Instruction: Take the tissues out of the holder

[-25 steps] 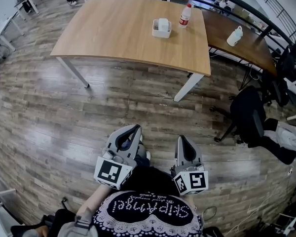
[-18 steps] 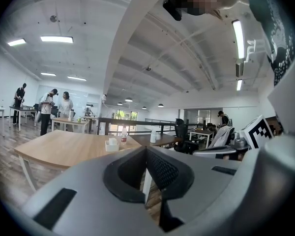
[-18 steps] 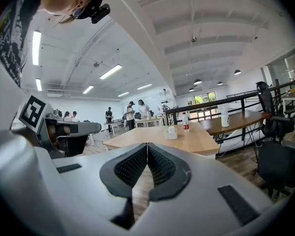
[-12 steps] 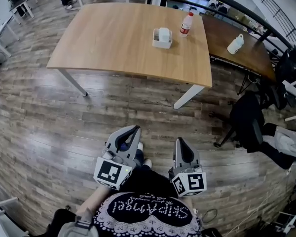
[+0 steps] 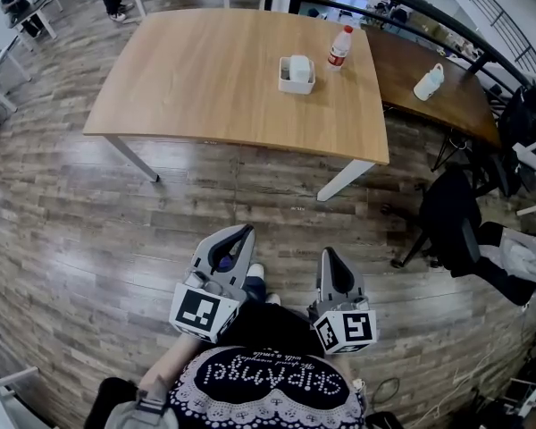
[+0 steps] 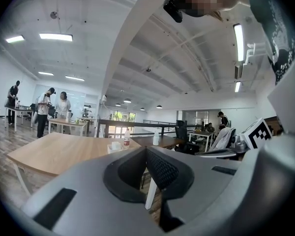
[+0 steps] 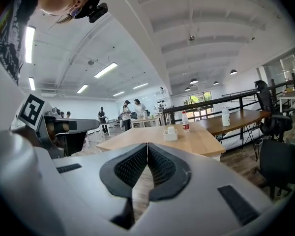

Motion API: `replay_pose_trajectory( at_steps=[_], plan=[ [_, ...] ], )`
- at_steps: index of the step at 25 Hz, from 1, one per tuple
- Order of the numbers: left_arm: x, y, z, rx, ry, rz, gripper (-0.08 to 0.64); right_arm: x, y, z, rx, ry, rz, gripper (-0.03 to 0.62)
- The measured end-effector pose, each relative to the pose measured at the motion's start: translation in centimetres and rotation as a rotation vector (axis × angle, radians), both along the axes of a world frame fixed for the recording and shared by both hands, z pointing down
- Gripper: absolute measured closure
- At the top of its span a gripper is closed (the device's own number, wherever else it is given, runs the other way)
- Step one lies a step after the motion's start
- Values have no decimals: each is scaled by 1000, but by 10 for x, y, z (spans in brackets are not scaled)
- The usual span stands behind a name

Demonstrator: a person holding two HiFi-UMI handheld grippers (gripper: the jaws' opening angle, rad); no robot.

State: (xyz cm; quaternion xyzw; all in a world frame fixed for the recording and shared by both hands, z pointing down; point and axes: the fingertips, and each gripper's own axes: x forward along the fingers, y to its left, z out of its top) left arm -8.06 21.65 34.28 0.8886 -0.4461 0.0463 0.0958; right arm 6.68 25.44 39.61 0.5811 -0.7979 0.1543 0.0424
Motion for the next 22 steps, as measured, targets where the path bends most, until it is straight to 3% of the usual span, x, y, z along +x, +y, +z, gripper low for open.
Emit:
replay_pose_trajectory(
  at_steps=[8,15,22],
  plan=[
    [-6,-7,3,-2,4,15,554,-9,-4,6,-9,-7,11,581],
    [-6,-5,7,10,-36,17,554,-5,-6,9,-14,-16,12,581],
    [6,-13,3,14,-38,-15,554,7,-16,7,0,-28,-10,581]
  ],
)
